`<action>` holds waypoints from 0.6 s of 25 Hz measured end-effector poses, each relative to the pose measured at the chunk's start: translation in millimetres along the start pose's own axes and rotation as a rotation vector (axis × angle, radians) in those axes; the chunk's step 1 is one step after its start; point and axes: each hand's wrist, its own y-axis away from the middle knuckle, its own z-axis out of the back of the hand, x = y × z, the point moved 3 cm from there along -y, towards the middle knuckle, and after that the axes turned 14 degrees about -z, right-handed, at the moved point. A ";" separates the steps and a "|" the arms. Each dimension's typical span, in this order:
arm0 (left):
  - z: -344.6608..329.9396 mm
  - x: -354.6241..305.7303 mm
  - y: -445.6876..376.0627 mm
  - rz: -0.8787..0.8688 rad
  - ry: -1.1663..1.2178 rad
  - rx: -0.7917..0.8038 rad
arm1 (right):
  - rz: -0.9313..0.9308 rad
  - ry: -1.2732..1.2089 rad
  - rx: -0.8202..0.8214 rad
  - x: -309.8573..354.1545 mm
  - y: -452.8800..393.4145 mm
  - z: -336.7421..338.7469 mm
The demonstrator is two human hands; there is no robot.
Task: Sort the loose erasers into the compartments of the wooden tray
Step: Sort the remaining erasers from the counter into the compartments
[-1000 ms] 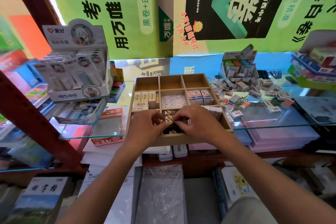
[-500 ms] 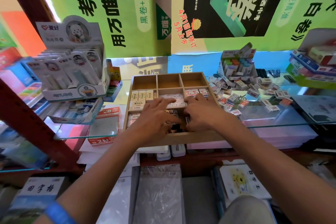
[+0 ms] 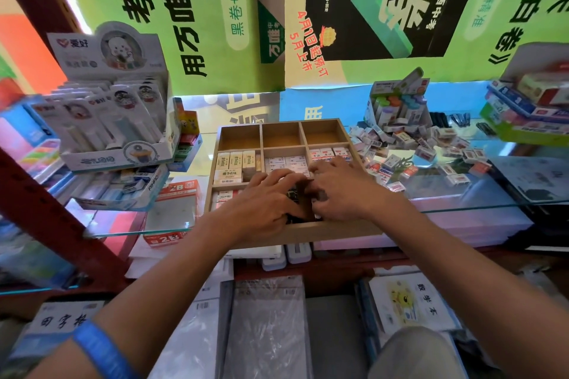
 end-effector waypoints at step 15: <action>-8.5 8.0 34.0 0.392 0.267 -0.811 | 0.101 -0.958 -0.104 -22.7 17.7 12.1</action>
